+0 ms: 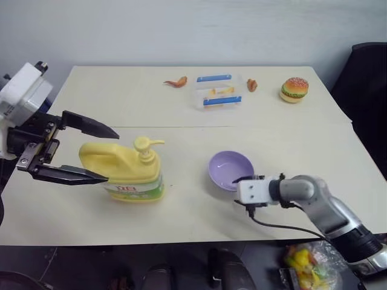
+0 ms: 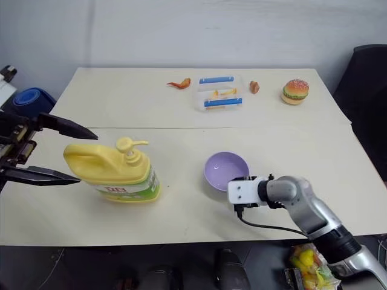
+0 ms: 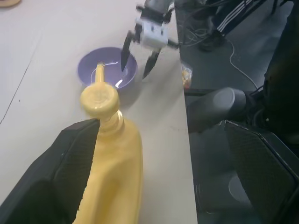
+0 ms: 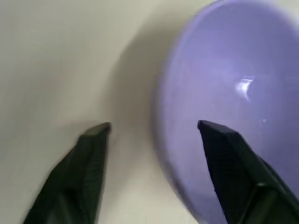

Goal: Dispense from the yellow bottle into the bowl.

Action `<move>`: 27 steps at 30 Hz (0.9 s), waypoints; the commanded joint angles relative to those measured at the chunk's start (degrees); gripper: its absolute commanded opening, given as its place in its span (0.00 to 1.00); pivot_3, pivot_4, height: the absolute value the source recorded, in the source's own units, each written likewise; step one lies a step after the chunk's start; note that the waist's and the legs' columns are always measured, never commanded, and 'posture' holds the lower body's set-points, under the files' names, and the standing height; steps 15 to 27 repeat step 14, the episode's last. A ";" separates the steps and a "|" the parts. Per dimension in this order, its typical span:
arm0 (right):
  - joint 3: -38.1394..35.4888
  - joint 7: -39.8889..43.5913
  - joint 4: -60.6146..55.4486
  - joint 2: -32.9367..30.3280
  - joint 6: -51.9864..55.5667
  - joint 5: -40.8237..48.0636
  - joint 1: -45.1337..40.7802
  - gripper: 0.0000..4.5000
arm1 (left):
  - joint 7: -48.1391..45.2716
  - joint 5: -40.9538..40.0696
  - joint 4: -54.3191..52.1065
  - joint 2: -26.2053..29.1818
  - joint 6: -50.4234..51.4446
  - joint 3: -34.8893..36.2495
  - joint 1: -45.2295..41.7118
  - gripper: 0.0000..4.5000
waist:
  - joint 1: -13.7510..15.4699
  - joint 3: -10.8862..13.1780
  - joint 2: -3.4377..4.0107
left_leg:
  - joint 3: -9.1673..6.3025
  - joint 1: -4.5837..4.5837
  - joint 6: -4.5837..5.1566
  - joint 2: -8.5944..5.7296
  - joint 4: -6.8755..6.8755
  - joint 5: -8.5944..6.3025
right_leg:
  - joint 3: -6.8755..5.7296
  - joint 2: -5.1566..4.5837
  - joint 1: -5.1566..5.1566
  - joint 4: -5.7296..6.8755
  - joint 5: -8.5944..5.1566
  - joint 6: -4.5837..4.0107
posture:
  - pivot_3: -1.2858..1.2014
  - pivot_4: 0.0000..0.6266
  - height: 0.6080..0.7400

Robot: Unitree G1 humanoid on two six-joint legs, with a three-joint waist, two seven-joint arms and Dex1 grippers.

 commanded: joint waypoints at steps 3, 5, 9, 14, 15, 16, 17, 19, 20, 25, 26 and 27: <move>-25.96 14.47 -5.91 -13.48 18.59 24.64 1.80 0.99 | -5.46 3.99 4.77 3.63 1.38 14.18 8.40 1.00 | 0.59 0.04 0.05 | -0.05 0.00 0.02 0.00 -0.09 -0.01 | -0.06 0.01 0.03 -0.08 0.00 0.00 | 0.52 0.24 1.00; -32.56 20.37 -1.32 -19.29 20.35 27.68 4.14 0.99 | -6.26 6.65 6.79 4.35 2.15 20.59 14.04 1.00 | 1.14 0.05 0.07 | -0.05 0.01 0.06 -0.05 -0.21 -0.04 | -0.09 0.05 0.07 -0.29 0.00 0.00 | 0.52 0.24 1.00; -38.22 25.85 7.67 -25.58 22.20 30.96 5.22 0.99 | -6.45 9.31 8.40 3.86 2.87 31.25 24.70 1.00 | 1.27 0.03 0.04 | 0.23 0.14 0.14 0.03 -0.32 -0.08 | 0.01 0.12 0.14 -0.68 0.00 0.00 | 0.52 0.24 1.00; -38.52 27.75 14.41 -28.39 20.51 32.47 3.38 0.99 | -6.44 11.59 10.60 3.07 -0.02 36.00 31.76 1.00 | 1.20 0.03 0.05 | 0.62 0.50 0.15 0.10 -0.44 -0.09 | 0.38 0.08 0.14 -0.49 0.00 0.01 | 0.52 0.24 1.00; -38.52 27.75 14.41 -28.39 20.51 32.47 3.38 0.99 | -6.44 11.59 10.60 3.07 -0.02 36.00 31.76 1.00 | 1.20 0.03 0.05 | 0.62 0.50 0.15 0.10 -0.44 -0.09 | 0.38 0.08 0.14 -0.49 0.00 0.01 | 0.52 0.24 1.00; -38.52 27.75 14.41 -28.39 20.51 32.47 3.38 0.99 | -6.44 11.59 10.60 3.07 -0.02 36.00 31.76 1.00 | 1.20 0.03 0.05 | 0.62 0.50 0.15 0.10 -0.44 -0.09 | 0.38 0.08 0.14 -0.49 0.00 0.01 | 0.52 0.24 1.00; -38.52 27.75 14.41 -28.39 20.51 32.47 3.38 0.99 | -6.44 11.59 10.60 3.07 -0.02 36.00 31.76 1.00 | 1.20 0.03 0.05 | 0.62 0.50 0.15 0.10 -0.44 -0.09 | 0.38 0.08 0.14 -0.49 0.00 0.01 | 0.52 0.24 1.00; -38.52 27.75 14.41 -28.39 20.51 32.47 3.38 0.99 | -6.44 11.59 10.60 3.07 -0.02 36.00 31.76 1.00 | 1.20 0.03 0.05 | 0.62 0.50 0.15 0.10 -0.44 -0.09 | 0.38 0.08 0.14 -0.49 0.00 0.01 | 0.52 0.24 1.00; -38.52 27.75 14.41 -28.39 20.51 32.47 3.38 0.99 | -6.44 11.59 10.60 3.07 -0.02 36.00 31.76 1.00 | 1.20 0.03 0.05 | 0.62 0.50 0.15 0.10 -0.44 -0.09 | 0.38 0.08 0.14 -0.49 0.00 0.01 | 0.52 0.24 1.00; -38.52 27.75 14.41 -28.39 20.51 32.47 3.38 0.99 | -6.44 11.59 10.60 3.07 -0.02 36.00 31.76 1.00 | 1.20 0.03 0.05 | 0.62 0.50 0.15 0.10 -0.44 -0.09 | 0.38 0.08 0.14 -0.49 0.00 0.01 | 0.52 0.24 1.00; -38.52 27.75 14.41 -28.39 20.51 32.47 3.38 0.99 | -6.44 11.59 10.60 3.07 -0.02 36.00 31.76 1.00 | 1.20 0.03 0.05 | 0.62 0.50 0.15 0.10 -0.44 -0.09 | 0.38 0.08 0.14 -0.49 0.00 0.01 | 0.52 0.24 1.00; -38.52 27.75 14.41 -28.39 20.51 32.47 3.38 0.99 | -6.44 11.59 10.60 3.07 -0.02 36.00 31.76 1.00 | 1.20 0.03 0.05 | 0.62 0.50 0.15 0.10 -0.44 -0.09 | 0.38 0.08 0.14 -0.49 0.00 0.01 | 0.52 0.24 1.00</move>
